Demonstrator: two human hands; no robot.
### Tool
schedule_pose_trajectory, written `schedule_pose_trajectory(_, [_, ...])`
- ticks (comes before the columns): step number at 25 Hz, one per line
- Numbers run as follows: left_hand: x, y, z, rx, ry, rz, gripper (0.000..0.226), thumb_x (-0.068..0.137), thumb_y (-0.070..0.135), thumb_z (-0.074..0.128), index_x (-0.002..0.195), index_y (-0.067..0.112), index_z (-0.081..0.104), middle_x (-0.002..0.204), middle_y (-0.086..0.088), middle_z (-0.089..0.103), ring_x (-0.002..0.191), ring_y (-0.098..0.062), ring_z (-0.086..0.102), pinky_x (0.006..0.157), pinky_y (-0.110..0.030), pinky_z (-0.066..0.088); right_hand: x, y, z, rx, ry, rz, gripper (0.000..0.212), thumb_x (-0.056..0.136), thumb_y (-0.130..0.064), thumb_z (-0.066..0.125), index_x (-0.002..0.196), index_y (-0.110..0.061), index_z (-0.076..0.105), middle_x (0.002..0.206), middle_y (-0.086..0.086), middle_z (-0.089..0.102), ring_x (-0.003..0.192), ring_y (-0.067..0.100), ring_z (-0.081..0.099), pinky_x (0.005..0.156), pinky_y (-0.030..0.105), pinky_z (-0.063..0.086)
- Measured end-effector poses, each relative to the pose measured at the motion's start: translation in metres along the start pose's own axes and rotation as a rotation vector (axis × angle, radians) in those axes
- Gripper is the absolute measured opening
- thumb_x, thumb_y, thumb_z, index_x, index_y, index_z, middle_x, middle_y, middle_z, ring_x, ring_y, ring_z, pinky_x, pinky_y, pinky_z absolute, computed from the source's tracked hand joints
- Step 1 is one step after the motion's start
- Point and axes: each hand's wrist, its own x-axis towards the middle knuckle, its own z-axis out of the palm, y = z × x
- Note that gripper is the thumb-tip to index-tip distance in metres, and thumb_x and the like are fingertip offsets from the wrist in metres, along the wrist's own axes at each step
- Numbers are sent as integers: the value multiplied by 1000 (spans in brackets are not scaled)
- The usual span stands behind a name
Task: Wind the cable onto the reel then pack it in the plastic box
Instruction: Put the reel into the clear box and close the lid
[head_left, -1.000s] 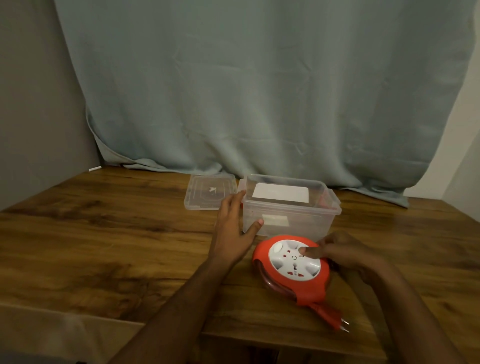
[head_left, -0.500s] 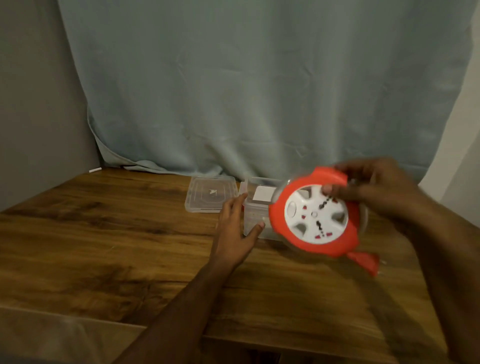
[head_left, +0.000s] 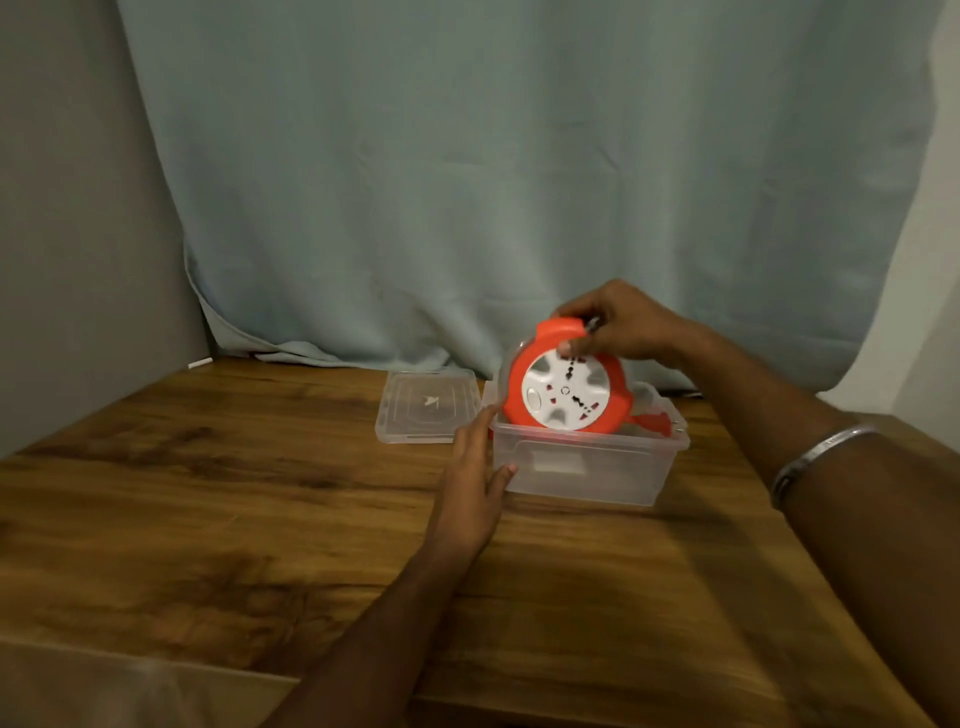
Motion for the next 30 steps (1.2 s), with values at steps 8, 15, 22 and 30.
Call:
schedule_pose_trajectory(8, [1,-5,4,39,50,9,71,101,10,67,162,30,34,162,4,43,142,-14,50,112,-41,53,3,57,45,252,-126,208,38,88,0,81,125,2,71,112,28,76,82,23,74,69,29,63])
schedule_pose_trajectory(15, [-1,-4,4,62,27,2,71,102,18,67,161,35,31,162,7,43,137,-16,57,109,-44,55,-10,58,70,-51,172,144,23,83,-9,85,104,-17,84,124,6,72,114,22,67,100,30,48])
schedule_pose_trajectory(22, [1,-3,6,133,165,-33,76,93,-1,68,156,29,40,149,6,54,115,-16,66,90,-41,64,-111,80,106,558,1026,409,32,95,-41,71,122,-24,73,123,1,74,113,21,70,100,46,59])
schedule_pose_trajectory(30, [39,-40,-23,561,-4,-169,81,87,0,75,158,18,42,164,-7,41,149,-27,43,120,-46,43,-124,89,131,940,918,489,27,104,-33,55,127,-40,68,134,2,69,114,29,70,91,54,63])
